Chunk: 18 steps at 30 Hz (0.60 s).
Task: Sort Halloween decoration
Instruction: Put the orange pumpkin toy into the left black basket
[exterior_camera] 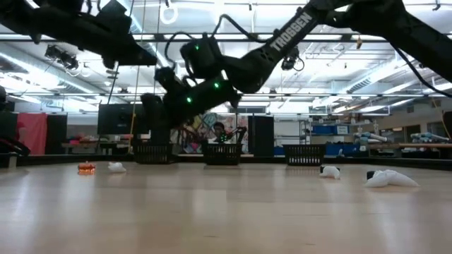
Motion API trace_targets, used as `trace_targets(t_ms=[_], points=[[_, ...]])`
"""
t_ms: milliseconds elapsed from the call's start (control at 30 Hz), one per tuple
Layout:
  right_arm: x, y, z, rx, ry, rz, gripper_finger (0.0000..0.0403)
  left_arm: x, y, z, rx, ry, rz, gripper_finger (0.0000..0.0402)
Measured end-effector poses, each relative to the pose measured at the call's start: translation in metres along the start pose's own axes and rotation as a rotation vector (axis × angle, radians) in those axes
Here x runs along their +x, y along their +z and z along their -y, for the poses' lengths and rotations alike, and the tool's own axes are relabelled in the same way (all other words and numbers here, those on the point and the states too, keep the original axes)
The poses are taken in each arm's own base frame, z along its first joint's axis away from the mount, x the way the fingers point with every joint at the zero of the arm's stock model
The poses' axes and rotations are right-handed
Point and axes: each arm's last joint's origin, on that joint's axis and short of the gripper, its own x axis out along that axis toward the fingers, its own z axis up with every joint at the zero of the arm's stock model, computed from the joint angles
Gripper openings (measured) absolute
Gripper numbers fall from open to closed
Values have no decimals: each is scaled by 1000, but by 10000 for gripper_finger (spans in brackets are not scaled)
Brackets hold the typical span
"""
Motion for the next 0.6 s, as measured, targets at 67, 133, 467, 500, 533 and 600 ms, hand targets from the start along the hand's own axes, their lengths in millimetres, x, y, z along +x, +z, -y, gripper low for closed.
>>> trace_targets(t_ms=[67,133,467,500,533,600], points=[[1,7,8,7,-46,36,106,-3,2,-3,-5,73,9,43],[1,12,17,27,-84,89,106,-5,3,-6,-14,133,22,43],[-2,25,45,97,-228,247,108,-7,3,-14,-21,381,10,43],[-2,26,47,94,-245,252,108,-7,3,-15,-21,384,9,43],[-3,26,50,91,-255,261,108,-7,3,-15,-21,386,9,43],[-3,30,56,91,-267,270,109,-7,3,-16,-23,392,9,43]])
